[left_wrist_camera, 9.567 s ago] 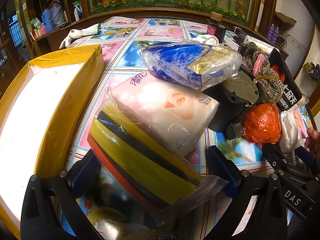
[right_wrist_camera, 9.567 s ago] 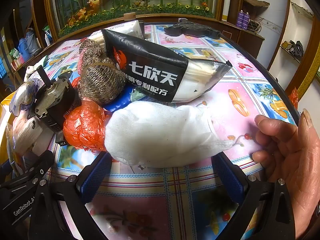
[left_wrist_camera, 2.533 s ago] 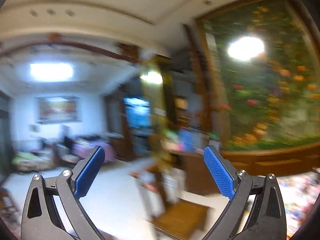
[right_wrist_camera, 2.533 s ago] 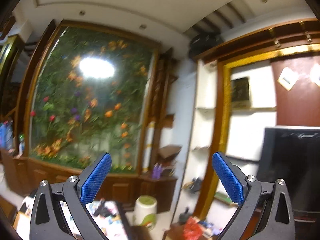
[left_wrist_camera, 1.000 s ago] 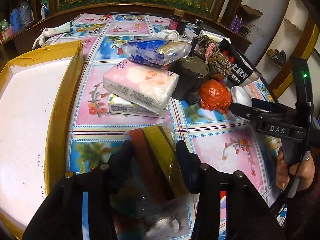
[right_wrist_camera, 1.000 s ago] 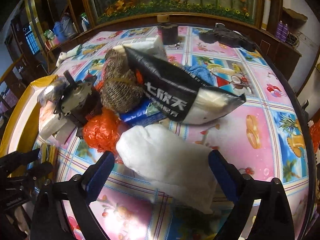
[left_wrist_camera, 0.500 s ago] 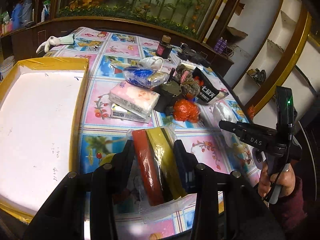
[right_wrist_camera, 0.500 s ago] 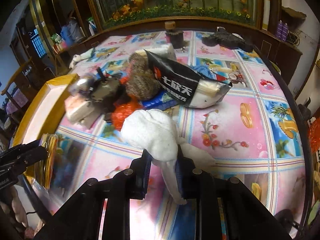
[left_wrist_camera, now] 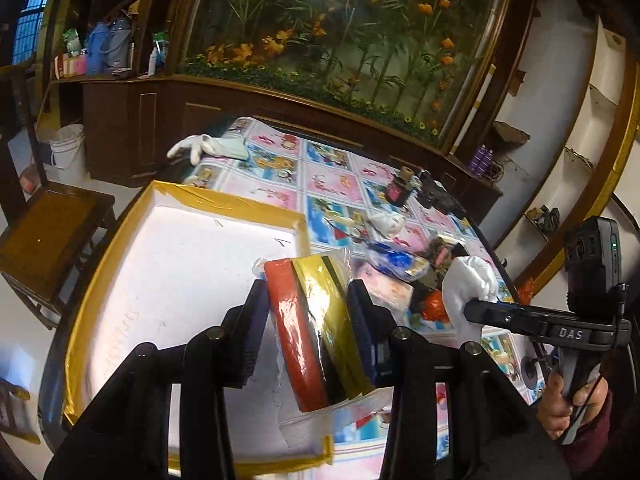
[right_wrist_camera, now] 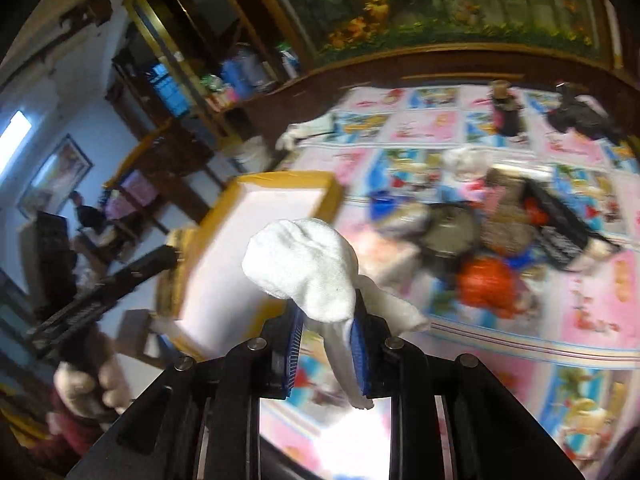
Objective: Organize soft objects
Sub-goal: 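Carry bundle and cloth into the yellow-rimmed tray and open both tools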
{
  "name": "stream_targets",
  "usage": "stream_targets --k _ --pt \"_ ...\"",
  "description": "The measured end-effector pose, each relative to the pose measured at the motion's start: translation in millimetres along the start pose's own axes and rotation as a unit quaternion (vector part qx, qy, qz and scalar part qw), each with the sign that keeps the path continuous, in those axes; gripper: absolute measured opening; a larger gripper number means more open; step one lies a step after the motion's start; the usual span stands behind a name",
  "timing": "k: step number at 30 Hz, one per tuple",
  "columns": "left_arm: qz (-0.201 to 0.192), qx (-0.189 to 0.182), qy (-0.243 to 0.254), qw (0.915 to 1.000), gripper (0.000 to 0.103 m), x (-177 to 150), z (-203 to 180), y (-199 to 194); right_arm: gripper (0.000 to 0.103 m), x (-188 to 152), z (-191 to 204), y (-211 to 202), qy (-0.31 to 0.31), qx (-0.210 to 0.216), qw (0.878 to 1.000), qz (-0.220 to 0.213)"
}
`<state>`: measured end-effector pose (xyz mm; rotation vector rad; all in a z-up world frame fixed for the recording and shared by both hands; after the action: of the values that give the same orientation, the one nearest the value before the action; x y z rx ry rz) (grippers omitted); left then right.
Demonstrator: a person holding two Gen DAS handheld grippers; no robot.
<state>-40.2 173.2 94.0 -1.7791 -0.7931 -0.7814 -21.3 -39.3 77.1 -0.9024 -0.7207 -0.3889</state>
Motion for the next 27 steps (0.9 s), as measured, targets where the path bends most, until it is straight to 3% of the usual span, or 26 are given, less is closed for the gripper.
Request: stream_targets --k 3,11,17,23,24,26,27 --pt "0.009 0.008 -0.015 0.9998 0.038 7 20 20 0.022 15 12 27 0.025 0.043 0.999 0.017" --pt "0.05 0.021 -0.057 0.9969 0.038 18 65 90 0.022 50 7 126 0.118 0.098 0.987 0.057" --pt "0.069 0.027 -0.081 0.9939 0.038 17 86 129 0.023 69 -13 191 0.142 0.081 0.984 0.068" --pt "0.072 0.029 -0.087 0.9932 0.04 18 91 151 0.025 78 -3 212 0.138 0.058 0.986 0.076" --pt "0.071 0.029 -0.089 0.9931 0.041 20 90 153 0.028 79 -2 212 0.134 0.049 0.987 0.075" --pt "0.074 0.031 -0.094 0.9923 0.043 20 91 157 0.044 81 3 215 0.13 0.032 0.988 0.071" --pt "0.076 0.029 -0.096 0.992 0.044 20 91 159 0.058 83 3 212 0.128 0.026 0.989 0.068"
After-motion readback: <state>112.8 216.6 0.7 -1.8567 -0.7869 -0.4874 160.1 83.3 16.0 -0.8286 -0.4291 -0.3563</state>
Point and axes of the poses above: each gripper's, at about its wrist camera, not at the fingertips, and y roughly the way its jaws point, z to its left, x to its top, the point moved 7 cm from there along y, roughly the way its jaws point, and after that the axes turned 5 degrees about -z, right-handed, at the moved point
